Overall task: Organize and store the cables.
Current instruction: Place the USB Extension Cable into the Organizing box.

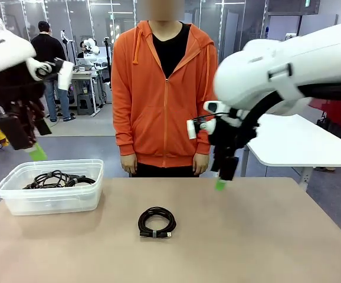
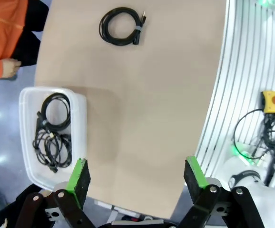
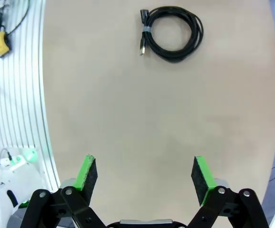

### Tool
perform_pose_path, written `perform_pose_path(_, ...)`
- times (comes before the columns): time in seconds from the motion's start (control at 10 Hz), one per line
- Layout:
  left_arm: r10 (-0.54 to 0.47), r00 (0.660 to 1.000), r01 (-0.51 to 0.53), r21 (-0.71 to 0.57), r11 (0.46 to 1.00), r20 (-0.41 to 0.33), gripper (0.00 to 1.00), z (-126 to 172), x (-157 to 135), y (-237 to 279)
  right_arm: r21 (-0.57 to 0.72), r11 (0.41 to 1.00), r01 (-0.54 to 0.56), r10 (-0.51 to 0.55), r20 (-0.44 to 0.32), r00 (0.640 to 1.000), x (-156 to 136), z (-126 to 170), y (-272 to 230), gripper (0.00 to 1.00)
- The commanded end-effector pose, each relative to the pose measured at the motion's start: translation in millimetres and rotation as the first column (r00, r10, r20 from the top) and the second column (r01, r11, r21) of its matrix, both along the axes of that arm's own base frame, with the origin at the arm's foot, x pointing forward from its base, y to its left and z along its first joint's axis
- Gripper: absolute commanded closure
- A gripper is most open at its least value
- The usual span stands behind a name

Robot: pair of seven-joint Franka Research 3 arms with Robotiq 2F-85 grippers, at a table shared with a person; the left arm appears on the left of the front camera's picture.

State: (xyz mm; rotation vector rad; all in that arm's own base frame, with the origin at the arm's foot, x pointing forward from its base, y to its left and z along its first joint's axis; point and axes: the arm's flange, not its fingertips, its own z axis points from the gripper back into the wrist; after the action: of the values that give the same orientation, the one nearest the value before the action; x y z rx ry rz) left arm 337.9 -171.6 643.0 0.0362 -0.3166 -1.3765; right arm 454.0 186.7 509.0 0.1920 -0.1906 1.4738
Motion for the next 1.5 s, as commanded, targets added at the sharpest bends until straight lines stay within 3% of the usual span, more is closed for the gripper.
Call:
perform_pose_path(0.0,-0.032,0.999,0.032,0.009,0.999,-0.002,0.0,-15.2,28.1,-27.7,0.029,1.0,-0.001,0.001,0.004,1.0,-18.4,0.8,-43.0,0.0)
perform_pose_path(0.4,-0.083,0.997,0.083,0.021,0.996,0.003,0.0,-81.5,68.3,-76.0,0.098,0.995,0.014,-0.02,0.065,0.998,-53.0,17.4,-148.2,0.0)
perform_pose_path(0.6,-0.103,0.995,0.103,-0.053,0.993,-0.002,0.0,-109.2,86.0,-82.9,0.198,0.979,0.041,-0.057,0.074,0.996,-66.6,21.6,-192.6,0.0)
perform_pose_path(0.9,-0.119,0.992,0.115,-0.083,0.99,-0.039,0.0,-146.7,105.0,-91.6,0.281,0.953,0.111,-0.151,0.124,0.981,-81.8,22.9,-230.4,0.0)
perform_pose_path(1.4,-0.089,0.989,0.086,-0.031,0.996,-0.12,0.0,-169.9,113.8,-94.4,0.387,0.917,0.098,-0.165,0.145,0.975,-92.1,17.6,-250.9,0.0)
